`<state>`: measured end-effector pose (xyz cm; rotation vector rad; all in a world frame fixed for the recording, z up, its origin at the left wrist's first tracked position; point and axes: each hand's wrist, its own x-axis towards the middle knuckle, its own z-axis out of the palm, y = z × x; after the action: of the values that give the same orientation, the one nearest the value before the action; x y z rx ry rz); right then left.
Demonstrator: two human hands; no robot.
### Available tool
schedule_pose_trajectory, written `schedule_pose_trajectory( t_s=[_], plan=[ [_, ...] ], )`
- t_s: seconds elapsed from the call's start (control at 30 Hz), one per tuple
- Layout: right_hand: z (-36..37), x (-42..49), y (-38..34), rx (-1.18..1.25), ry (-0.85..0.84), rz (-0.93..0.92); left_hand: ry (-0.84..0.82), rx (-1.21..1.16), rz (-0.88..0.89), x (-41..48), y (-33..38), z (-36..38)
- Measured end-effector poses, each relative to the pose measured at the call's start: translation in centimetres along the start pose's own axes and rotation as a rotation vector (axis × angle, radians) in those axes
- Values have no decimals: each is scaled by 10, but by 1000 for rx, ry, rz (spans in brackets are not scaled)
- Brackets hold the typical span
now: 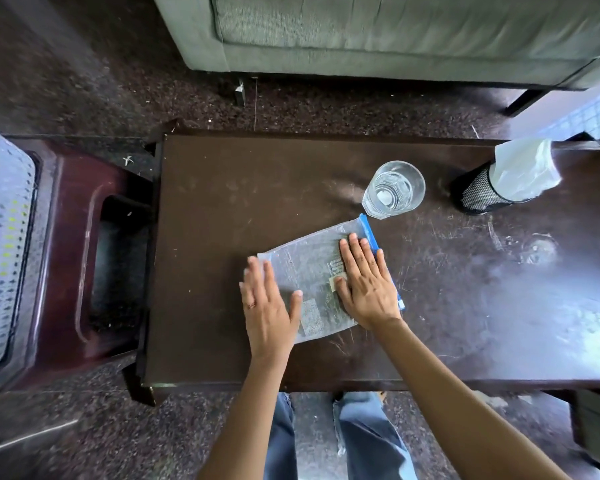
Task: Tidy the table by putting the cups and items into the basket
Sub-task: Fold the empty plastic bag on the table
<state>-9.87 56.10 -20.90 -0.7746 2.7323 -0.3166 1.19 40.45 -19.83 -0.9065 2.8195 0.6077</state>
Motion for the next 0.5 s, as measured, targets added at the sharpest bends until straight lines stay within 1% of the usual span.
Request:
schedule_pose_trajectory(
  t_s=[0.07, 0.13, 0.23, 0.3, 0.37, 0.43, 0.5],
  plan=[
    [-2, -6, -8, 53, 34, 9, 99, -202, -172, -9, 9, -8],
    [-2, -15, -18, 120, 52, -40, 149, -395, -260, -17, 18, -13],
    [2, -28, -31, 363, -1, -112, 89, -623, -373, -17, 28, -21],
    [0, -33, -36, 627, -48, -36, 36, -742, -478, -11, 32, -26],
    [-1, -35, -36, 881, -45, 94, -14, -857, -547, -6, 39, -35],
    [-3, -34, -34, 1088, -48, 190, -54, -976, -548, -3, 51, -45],
    [-6, -32, -31, 1249, -102, 273, -93, -1062, -479, -4, 64, -51]
  ],
)
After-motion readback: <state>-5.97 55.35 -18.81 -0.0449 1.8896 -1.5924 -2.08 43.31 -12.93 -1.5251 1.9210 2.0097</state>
